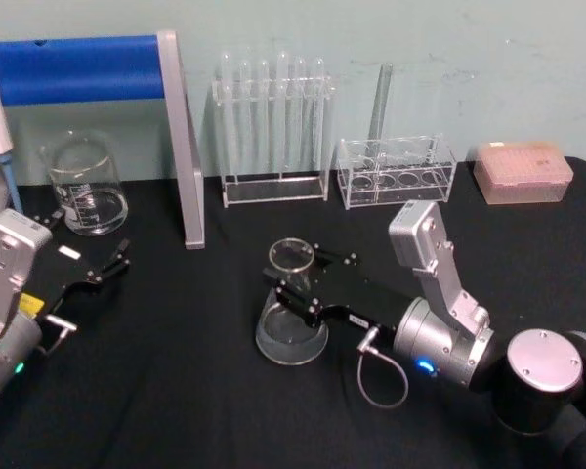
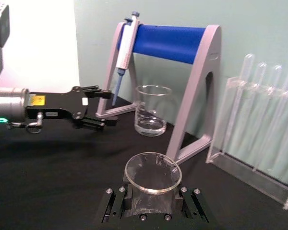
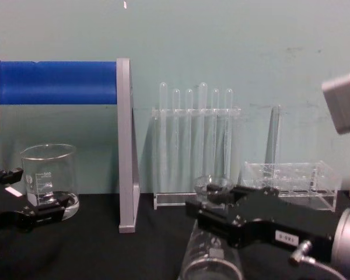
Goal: Grasp the erlenmeyer flask with one hand, shake it three times, then place it back.
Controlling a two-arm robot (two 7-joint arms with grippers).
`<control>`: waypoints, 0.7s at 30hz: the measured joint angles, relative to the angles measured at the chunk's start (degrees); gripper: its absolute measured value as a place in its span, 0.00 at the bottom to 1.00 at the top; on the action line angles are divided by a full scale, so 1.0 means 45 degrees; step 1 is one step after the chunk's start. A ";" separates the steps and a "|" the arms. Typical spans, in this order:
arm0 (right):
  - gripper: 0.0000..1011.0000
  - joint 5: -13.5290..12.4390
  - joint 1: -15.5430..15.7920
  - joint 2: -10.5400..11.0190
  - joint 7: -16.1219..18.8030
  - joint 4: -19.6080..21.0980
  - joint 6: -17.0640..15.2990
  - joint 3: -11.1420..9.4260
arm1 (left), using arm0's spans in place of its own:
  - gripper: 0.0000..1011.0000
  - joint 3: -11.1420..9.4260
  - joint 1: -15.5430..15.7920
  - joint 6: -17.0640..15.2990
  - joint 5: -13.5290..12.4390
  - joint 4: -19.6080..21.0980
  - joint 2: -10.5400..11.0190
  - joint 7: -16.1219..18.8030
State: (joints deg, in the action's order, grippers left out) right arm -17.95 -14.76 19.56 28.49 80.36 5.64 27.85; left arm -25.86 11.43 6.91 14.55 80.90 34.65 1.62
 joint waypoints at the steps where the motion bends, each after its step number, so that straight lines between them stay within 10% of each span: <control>1: 0.45 0.0113 0.0000 0.0031 -0.0139 0.0146 -0.0091 -0.0049 | 0.99 -0.0001 0.0001 0.0000 0.0000 -0.0001 0.0000 0.0000; 21: 0.45 0.0387 -0.0110 0.0132 -0.1187 0.2120 -0.1004 -0.0916 | 0.99 0.0000 0.0000 0.0000 0.0001 0.0000 0.0000 0.0000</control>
State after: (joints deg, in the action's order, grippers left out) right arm -16.20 -15.25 20.16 23.15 89.89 1.12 23.73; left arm -25.86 11.43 6.91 14.55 80.90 34.65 1.62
